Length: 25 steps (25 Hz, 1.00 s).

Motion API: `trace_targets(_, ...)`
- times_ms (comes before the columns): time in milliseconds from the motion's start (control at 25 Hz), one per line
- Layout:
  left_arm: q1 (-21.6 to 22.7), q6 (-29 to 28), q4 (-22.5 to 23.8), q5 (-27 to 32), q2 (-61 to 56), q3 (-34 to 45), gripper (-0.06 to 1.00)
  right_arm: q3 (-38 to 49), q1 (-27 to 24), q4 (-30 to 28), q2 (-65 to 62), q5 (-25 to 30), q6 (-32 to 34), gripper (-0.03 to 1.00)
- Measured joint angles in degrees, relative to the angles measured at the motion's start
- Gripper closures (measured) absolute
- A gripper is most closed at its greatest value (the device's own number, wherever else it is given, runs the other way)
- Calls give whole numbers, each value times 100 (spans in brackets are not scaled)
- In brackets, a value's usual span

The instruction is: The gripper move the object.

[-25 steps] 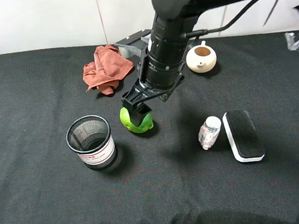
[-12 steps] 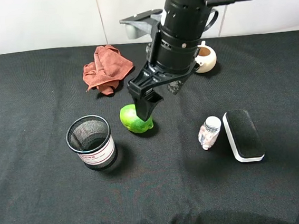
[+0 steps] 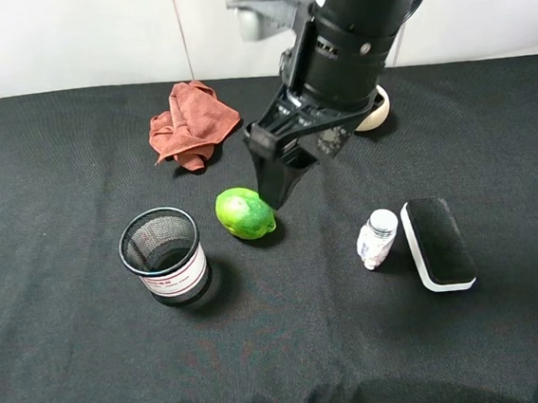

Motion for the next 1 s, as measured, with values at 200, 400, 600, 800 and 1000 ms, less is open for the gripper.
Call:
trace_targets(200,0,0,0,0,0,0,-3,0,0,-199,-440,12,104,29)
trace_targets(400,0,0,0,0,0,0,-3,0,0,-497,-922,37,262,29)
trace_targets(600,0,0,0,0,0,0,-3,0,0,-843,-1496,154,492,29)
trace_targets(800,0,0,0,0,0,0,-3,0,0,-1227,-2125,211,840,29)
trace_targets(1000,0,0,0,0,0,0,-3,0,0,-1713,-2762,267,1245,29)
